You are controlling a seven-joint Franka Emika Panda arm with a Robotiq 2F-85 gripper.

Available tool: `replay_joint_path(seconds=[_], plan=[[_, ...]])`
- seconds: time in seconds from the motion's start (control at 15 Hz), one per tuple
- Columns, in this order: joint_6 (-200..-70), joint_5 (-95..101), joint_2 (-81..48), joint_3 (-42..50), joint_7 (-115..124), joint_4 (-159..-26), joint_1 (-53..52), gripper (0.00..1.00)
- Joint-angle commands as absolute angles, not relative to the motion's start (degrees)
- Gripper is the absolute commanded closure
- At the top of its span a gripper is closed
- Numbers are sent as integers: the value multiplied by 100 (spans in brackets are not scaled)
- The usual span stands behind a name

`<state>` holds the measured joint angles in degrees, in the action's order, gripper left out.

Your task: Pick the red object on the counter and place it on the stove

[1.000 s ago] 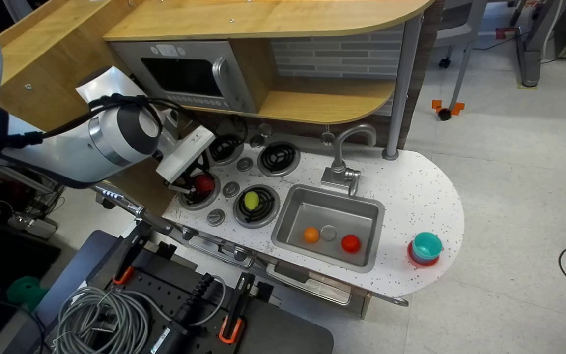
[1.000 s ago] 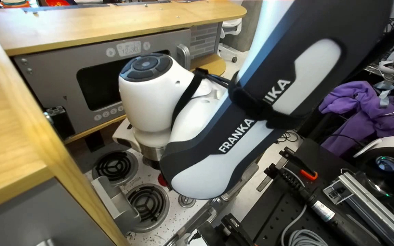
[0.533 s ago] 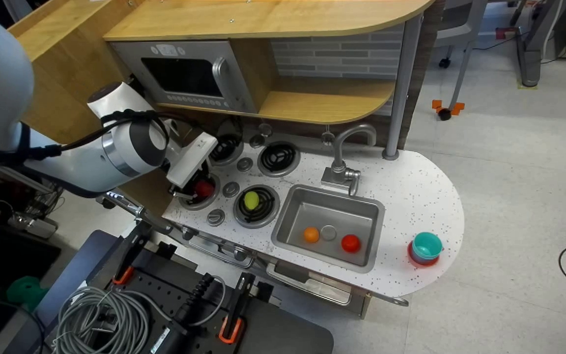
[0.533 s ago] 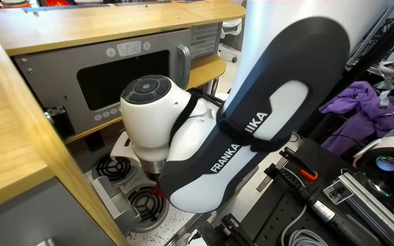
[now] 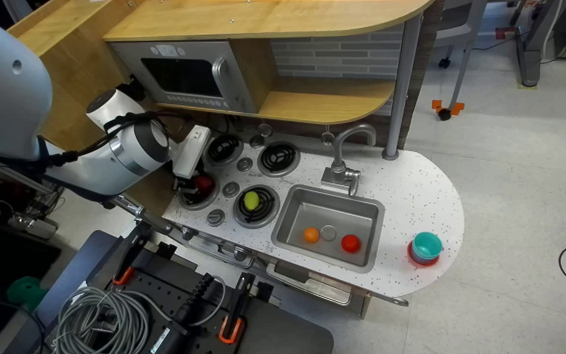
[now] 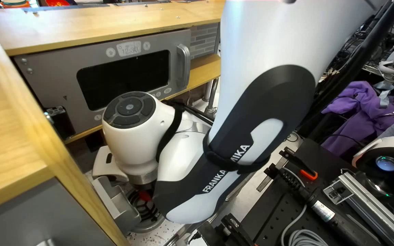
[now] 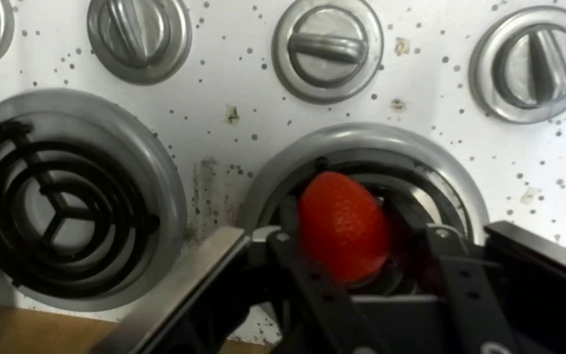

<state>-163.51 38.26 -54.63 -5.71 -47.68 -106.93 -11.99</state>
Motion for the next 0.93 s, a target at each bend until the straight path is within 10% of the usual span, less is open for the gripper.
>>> replay_joint_path(seconds=[0.0, 0.47, 0.53, 0.87], plan=[[-16464, 4063, -5520, -633, -4927, -10660, -1217, 79], [-16216, 3957, -5345, -734, -4856, -11000, -1176, 79], [-16174, 3930, -5329, -717, -4795, -11009, -1200, 29], [-16204, 3864, -5266, -665, -4548, -11078, -1162, 0]])
